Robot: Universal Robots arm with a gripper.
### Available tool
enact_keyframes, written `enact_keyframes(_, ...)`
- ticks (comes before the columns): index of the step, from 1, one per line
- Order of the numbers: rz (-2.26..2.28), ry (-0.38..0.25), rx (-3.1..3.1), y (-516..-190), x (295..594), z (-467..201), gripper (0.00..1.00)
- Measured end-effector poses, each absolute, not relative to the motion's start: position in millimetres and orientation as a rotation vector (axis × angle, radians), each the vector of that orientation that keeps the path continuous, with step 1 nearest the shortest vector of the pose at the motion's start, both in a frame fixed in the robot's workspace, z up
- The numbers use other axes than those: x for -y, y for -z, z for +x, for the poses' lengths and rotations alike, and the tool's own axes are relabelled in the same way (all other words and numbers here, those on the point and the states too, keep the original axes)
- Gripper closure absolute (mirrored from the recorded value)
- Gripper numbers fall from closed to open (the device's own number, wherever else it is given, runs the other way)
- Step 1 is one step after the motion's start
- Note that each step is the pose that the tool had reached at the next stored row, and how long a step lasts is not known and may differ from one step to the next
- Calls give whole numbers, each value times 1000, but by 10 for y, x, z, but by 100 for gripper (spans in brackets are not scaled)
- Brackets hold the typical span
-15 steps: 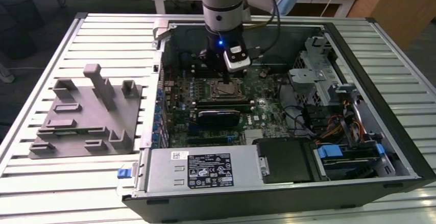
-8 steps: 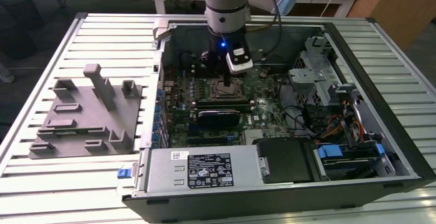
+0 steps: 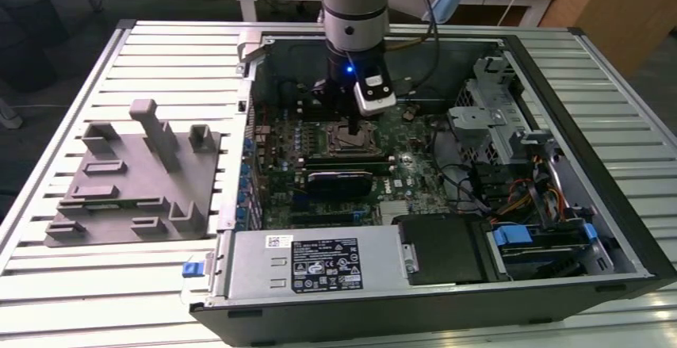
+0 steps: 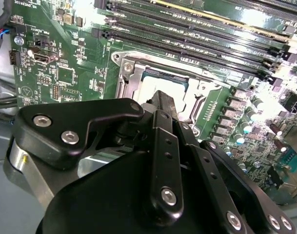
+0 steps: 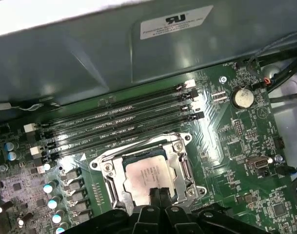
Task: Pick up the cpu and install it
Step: 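Install the first cpu locking lever, then install the second cpu locking lever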
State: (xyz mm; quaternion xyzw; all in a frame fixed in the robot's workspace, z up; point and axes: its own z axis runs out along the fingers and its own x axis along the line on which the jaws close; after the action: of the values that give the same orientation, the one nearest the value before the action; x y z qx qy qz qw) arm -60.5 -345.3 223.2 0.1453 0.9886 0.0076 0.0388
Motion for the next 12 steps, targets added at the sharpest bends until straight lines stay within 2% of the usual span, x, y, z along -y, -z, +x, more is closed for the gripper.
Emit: enact_keyframes(12,445,-24,-3031,-2317,3453,-602,89)
